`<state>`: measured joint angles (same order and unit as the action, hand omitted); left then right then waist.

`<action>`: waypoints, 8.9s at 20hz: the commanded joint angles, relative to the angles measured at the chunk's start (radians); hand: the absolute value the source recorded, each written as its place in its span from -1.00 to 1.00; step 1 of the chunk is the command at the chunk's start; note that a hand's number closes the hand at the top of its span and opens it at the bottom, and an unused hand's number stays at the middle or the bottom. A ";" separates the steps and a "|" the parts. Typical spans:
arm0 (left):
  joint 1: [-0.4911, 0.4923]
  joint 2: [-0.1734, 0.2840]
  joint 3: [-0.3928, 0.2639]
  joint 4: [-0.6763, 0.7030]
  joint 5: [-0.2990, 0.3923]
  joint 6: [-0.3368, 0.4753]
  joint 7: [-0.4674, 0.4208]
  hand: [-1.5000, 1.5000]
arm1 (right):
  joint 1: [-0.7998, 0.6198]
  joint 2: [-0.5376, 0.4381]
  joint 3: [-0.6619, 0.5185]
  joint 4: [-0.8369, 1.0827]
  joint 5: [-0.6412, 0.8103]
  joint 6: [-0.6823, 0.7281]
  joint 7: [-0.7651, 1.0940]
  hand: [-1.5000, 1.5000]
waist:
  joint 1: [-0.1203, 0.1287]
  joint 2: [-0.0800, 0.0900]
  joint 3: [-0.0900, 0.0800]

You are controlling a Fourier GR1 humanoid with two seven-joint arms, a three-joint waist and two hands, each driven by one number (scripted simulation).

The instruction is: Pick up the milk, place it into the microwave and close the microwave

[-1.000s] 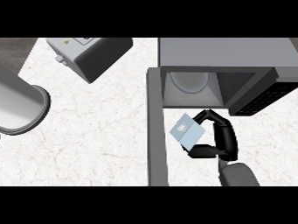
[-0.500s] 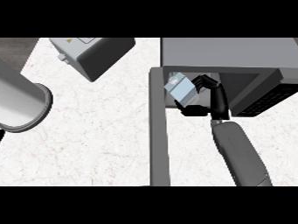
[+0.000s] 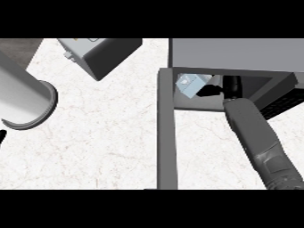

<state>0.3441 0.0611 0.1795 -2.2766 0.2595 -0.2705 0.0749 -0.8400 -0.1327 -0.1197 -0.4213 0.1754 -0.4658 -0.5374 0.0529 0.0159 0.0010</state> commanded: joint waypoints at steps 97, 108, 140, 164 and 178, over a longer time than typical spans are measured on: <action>-0.036 0.026 -0.311 0.091 -0.218 -0.110 -0.041 1.00 | 0.790 0.093 -0.027 -0.402 -0.180 0.617 -0.343 -1.00 | -0.061 -0.018 -0.002; -0.254 0.011 -0.416 0.290 -0.265 -0.157 0.048 1.00 | 1.123 0.032 0.016 -0.753 -0.234 0.737 -0.309 -1.00 | -0.071 -0.016 -0.002; -0.930 -0.061 -1.146 1.100 -0.022 0.629 -0.083 1.00 | 1.347 -0.074 0.142 -1.336 -0.435 0.882 -0.183 -1.00 | -0.202 0.007 -0.006; -1.258 -0.061 -0.897 1.385 0.377 0.795 -0.346 1.00 | 1.408 -0.199 0.160 -1.563 -0.603 0.961 -0.051 -1.00 | -0.364 0.054 -0.005; -1.285 -0.061 -0.906 1.451 0.460 0.817 -0.440 1.00 | 1.431 -0.260 0.153 -1.640 -0.684 1.010 -0.008 -1.00 | -0.408 0.067 -0.003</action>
<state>-0.8612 0.0080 -0.7518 -0.9023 0.7000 0.5638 -0.3605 0.5864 -0.3774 0.0298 -2.0454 -0.4899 0.5189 -0.5484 -0.3323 0.0662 -0.0030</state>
